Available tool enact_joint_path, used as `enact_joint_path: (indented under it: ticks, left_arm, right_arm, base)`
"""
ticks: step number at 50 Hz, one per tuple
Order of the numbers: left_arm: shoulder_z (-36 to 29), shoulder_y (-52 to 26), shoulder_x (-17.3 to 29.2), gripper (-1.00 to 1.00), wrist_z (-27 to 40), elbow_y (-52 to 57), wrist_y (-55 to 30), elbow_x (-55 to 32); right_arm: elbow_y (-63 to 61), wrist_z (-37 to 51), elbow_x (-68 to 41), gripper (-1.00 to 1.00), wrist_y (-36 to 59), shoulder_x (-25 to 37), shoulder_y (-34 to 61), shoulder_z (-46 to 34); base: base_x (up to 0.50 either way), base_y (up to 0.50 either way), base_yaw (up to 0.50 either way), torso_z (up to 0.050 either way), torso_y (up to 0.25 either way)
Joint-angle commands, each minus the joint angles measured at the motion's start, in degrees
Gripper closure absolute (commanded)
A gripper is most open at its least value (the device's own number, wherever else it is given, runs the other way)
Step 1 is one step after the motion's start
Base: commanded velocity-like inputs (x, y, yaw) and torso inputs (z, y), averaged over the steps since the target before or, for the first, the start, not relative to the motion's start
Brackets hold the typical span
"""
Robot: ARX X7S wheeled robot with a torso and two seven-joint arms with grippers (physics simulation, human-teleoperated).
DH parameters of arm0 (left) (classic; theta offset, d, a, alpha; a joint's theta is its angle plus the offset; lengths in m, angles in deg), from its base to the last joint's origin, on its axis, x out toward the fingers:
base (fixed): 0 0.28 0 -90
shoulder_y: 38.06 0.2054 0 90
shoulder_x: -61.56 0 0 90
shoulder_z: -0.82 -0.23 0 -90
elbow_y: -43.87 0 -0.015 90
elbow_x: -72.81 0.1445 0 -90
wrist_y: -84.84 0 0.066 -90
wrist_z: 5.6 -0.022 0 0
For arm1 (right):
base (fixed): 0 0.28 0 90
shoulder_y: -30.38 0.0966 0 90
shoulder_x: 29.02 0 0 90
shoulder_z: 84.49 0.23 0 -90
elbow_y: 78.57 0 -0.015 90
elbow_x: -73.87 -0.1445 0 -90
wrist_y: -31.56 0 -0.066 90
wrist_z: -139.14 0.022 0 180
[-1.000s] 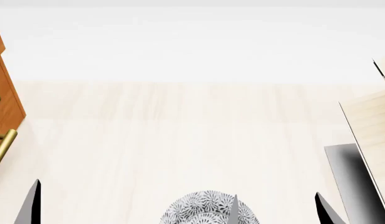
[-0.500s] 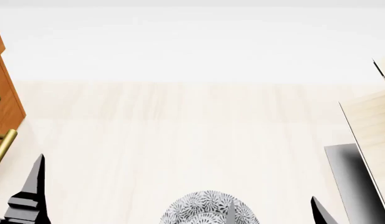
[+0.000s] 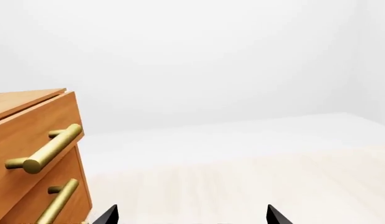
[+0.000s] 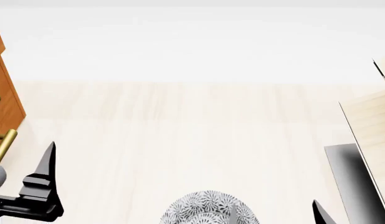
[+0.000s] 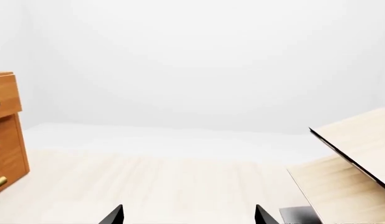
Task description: Close the top drawer of the cabinet and put the bowl on top of it.
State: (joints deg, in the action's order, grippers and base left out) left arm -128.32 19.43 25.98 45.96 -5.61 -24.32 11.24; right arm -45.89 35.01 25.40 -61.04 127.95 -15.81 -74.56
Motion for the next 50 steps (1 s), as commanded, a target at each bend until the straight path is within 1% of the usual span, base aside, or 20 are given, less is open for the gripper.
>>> enact_joint_path:
  ticks: [1,7,19,26,39,50]
  left_arm:
    - [0.02,-0.22,-1.83,-1.00,-3.25,-5.50,1.33,0.74]
    - [0.11,-1.28,-2.82,-1.00,-5.45,-8.41,1.28,-0.19]
    - [0.70,-5.91,-4.65,-1.00,-6.67,-12.31,-1.00,-1.82]
    - [0.41,-7.99,-6.08,-1.00,-7.28,-15.72,-2.09,-1.03]
    - [0.15,-8.64,-7.49,-1.00,-8.57,-21.01,-1.94,0.36]
    - [-0.52,-9.80,-9.34,-1.00,-11.24,-26.66,-1.60,2.12]
  right_arm:
    - [0.74,-0.31,0.58,-1.00,-0.89,0.19,-0.60,-0.33]
    - [1.68,-0.60,0.57,-1.00,-1.08,-0.36,-0.80,-0.44]
    - [1.83,-0.48,-0.25,-1.00,-0.11,-1.07,-0.06,-0.21]
    - [2.22,-0.75,-0.03,-1.00,-0.55,-0.89,-0.41,-0.27]
    - [1.65,-0.67,0.53,-1.00,-1.12,-0.05,-0.86,-0.26]
    - [1.60,-0.66,0.90,-1.00,-1.68,0.43,-1.42,-0.38]
  base:
    - [0.00,0.00,0.00,0.000,0.000]
    - [0.00,0.00,0.00,0.000,0.000]
    - [0.00,0.00,0.00,0.000,0.000]
    - [0.00,0.00,0.00,0.000,0.000]
    - [0.00,0.00,0.00,0.000,0.000]
    - [0.00,0.00,0.00,0.000,0.000]
